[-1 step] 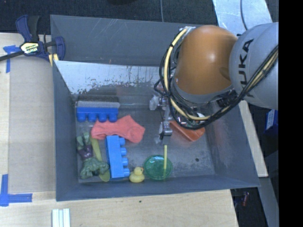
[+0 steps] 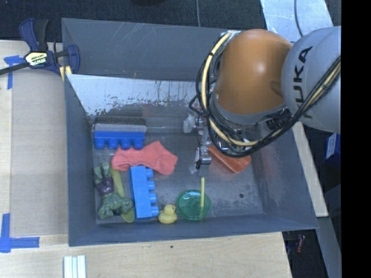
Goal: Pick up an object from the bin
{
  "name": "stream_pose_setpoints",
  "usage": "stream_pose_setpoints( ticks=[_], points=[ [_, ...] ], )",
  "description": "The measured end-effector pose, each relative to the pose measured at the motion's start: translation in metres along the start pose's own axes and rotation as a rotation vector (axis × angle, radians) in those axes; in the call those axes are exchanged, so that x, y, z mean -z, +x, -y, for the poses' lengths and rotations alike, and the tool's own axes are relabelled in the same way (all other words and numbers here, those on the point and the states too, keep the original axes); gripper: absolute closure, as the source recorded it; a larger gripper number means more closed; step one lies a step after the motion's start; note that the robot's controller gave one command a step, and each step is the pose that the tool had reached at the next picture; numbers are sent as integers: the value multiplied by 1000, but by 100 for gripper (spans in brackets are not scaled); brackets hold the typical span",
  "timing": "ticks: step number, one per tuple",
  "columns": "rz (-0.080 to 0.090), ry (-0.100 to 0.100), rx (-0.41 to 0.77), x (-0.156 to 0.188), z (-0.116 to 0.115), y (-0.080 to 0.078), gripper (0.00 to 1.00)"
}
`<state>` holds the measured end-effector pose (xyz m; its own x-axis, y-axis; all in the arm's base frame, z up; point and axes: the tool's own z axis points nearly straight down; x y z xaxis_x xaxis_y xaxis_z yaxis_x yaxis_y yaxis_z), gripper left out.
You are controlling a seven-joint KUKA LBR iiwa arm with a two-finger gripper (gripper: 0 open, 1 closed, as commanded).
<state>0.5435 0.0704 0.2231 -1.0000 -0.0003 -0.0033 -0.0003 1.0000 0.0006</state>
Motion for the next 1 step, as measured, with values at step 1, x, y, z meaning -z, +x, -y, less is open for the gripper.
stream_pose_setpoints(
  ticks=[1],
  points=[
    [5,1,395,-69,14,17,0]
  ],
)
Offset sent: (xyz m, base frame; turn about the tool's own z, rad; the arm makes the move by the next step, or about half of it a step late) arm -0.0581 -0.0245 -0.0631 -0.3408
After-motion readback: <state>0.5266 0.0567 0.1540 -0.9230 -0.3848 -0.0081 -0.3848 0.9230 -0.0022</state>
